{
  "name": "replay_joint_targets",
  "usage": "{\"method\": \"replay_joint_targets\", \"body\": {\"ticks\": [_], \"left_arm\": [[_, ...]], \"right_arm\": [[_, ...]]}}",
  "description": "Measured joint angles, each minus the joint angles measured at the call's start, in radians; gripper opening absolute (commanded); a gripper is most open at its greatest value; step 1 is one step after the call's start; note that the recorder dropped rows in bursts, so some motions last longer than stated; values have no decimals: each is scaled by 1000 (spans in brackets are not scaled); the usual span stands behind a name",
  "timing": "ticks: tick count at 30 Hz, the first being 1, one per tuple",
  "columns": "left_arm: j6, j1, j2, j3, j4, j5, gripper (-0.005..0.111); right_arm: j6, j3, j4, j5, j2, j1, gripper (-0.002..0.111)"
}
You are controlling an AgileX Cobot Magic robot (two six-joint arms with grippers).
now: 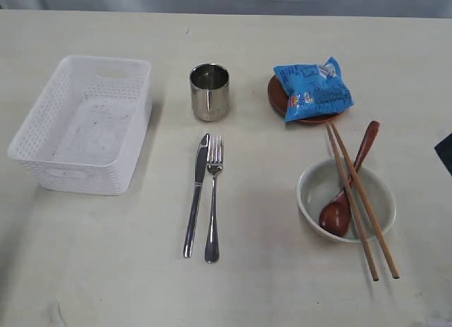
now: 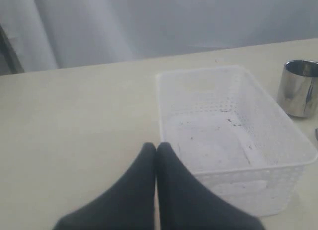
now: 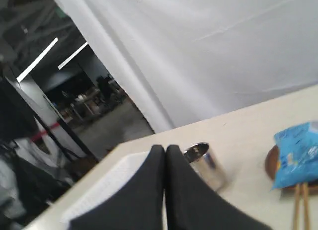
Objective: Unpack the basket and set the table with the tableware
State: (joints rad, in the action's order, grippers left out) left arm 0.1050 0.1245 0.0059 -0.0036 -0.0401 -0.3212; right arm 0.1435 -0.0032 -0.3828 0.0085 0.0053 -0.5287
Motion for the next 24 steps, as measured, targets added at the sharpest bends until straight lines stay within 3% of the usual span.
{"method": "replay_joint_targets", "body": {"ticks": [2,4,8,24], "left_arm": [[0,0,0,0,0,0,0],[0,0,0,0,0,0,0],[0,0,-1,0,0,0,0],[-1,0,-1,0,0,0,0]], "right_arm": [[-106,0,144,8,0,8,0],[-126,0,275,100,0,86,0],[-210,2,424,327,0,336,0],[-187,2,406,340,0,359,0]]}}
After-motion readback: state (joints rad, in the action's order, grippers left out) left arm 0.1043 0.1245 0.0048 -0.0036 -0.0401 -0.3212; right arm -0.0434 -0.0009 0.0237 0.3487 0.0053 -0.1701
